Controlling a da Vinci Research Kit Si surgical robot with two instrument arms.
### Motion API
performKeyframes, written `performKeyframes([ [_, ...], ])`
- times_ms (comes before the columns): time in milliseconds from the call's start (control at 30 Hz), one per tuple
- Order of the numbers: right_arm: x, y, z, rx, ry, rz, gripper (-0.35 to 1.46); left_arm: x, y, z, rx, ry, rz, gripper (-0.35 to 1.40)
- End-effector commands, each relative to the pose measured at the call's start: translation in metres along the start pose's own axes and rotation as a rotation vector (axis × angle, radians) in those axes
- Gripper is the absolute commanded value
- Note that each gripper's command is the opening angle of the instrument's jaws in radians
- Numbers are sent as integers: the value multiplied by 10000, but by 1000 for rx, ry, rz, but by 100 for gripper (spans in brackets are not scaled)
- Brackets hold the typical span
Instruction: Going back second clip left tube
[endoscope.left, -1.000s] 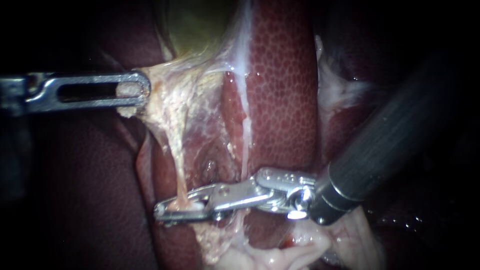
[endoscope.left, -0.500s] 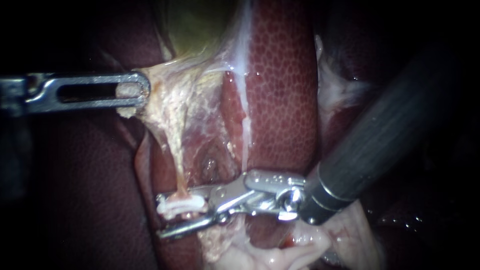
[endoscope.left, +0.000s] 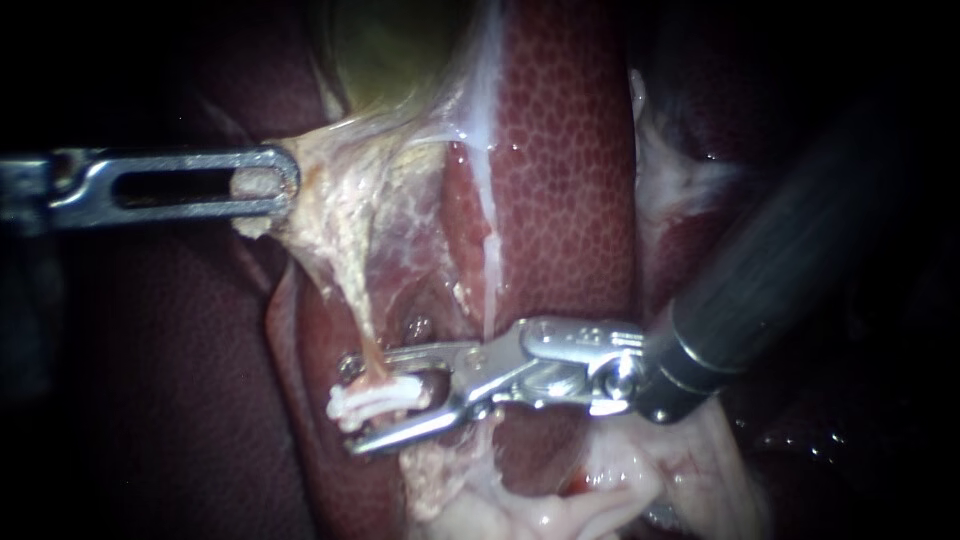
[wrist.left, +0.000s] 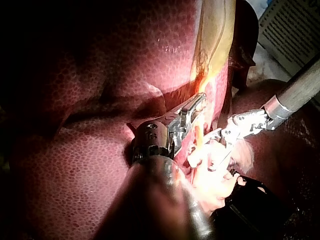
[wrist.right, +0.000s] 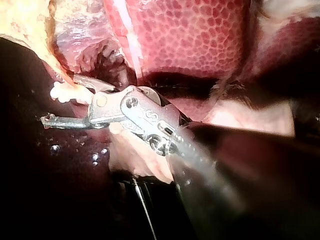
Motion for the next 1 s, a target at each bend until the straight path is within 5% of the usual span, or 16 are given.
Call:
performKeyframes([
  [33, 1, -1, -4, 2, 0, 0, 60, 0, 0, 0, 0, 0, 0, -35],
  [333, 13, -11, -51, -8, 3, -26, 60, 0, 1, -2, 1, 1, 0, -35],
  [733, 66, -33, -141, -45, 27, -76, 60, 0, 1, -1, 1, 0, 0, -35],
  [1000, 96, -50, -181, -61, 1, -104, 60, 0, 0, 1, 0, 0, 0, -35],
])
